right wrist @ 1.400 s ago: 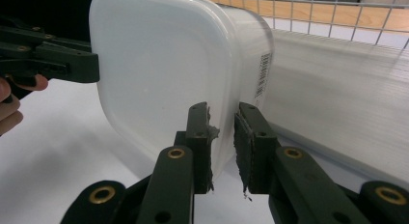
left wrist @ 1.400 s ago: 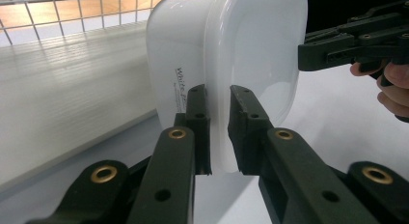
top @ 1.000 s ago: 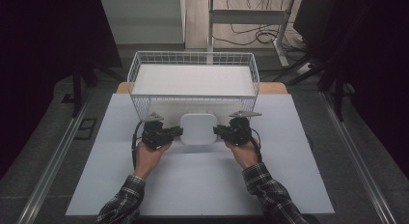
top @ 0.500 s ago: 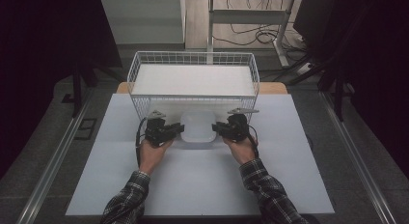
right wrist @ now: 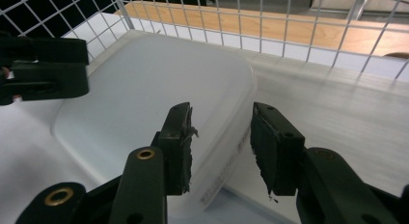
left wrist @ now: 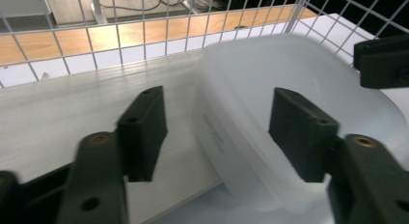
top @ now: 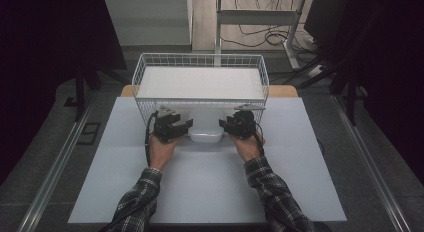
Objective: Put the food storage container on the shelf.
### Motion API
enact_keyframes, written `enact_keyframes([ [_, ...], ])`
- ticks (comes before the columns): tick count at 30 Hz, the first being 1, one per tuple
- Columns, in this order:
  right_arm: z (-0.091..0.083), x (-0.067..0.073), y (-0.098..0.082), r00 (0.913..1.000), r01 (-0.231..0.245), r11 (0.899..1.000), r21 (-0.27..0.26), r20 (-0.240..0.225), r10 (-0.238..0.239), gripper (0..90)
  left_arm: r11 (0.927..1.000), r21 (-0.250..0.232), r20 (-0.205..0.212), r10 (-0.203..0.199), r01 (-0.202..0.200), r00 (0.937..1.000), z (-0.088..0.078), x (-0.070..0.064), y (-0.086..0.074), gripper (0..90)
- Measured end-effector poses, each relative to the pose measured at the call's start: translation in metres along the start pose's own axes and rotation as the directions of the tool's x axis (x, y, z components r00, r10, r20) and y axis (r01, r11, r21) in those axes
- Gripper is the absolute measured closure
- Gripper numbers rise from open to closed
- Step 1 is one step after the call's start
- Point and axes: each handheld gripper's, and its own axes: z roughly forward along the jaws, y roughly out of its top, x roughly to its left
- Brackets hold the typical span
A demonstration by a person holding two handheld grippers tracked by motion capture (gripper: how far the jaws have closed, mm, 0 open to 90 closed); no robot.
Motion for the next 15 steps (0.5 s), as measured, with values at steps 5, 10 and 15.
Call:
enact_keyframes([
  [5, -0.011, -0.001, 0.002, 0.9993, 0.021, 1.0, -0.008, -0.031, -0.021, 61.9, 0.9998, 0.014, 0.06, -0.013, 0.012, 0.9981, -0.013, -0.003, -0.009, 23.8],
  [10, -0.023, 0.005, -0.004, 0.9955, 0.06, 0.998, -0.005, -0.073, -0.061, 70.9, 0.9995, 0.031, 0.093, -0.003, 0.0, 0.9957, -0.03, -0.011, -0.023, 13.0],
  [15, -0.032, 0.014, -0.013, 0.9849, 0.117, 0.993, -0.005, -0.128, -0.117, 85.3, 0.9988, 0.041, 0.109, 0.022, -0.027, 0.9937, -0.051, -0.019, -0.035, 7.5],
])
